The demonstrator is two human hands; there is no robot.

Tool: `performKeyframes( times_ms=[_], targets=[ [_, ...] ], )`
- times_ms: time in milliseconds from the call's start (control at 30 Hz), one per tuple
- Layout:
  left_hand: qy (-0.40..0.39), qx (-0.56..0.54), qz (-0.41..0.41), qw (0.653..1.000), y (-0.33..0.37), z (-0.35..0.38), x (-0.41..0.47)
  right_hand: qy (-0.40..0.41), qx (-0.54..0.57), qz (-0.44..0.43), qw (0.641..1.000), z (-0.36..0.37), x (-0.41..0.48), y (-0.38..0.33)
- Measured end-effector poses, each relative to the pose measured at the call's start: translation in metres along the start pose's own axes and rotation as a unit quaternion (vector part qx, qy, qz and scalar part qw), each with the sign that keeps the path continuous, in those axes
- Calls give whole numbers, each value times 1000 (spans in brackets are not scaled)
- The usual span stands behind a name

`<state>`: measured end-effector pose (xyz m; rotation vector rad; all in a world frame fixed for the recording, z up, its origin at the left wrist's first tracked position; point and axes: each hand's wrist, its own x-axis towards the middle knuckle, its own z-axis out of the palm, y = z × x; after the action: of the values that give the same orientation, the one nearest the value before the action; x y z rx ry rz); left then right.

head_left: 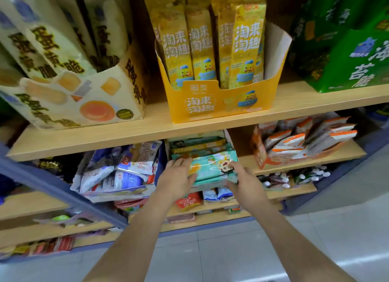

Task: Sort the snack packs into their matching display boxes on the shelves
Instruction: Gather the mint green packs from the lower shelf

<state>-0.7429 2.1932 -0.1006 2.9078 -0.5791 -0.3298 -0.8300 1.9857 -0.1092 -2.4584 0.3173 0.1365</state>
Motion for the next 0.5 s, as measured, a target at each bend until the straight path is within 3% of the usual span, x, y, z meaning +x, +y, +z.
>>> performKeyframes(
  times_ms=[200, 367, 433, 500],
  targets=[
    [-20, -12, 27, 999, 12, 0, -29, 47, -79, 10, 996, -1, -9, 20],
    [-21, -14, 47, 999, 38, 11, -45, 120, 9, 48, 992, -6, -20, 45],
    [-4, -33, 37, 999, 47, 16, -48, 135, 115, 79, 981, -3, -23, 43],
    [9, -46, 27, 999, 54, 20, -50, 128, 355, 141, 915, 2, -32, 30]
  ],
)
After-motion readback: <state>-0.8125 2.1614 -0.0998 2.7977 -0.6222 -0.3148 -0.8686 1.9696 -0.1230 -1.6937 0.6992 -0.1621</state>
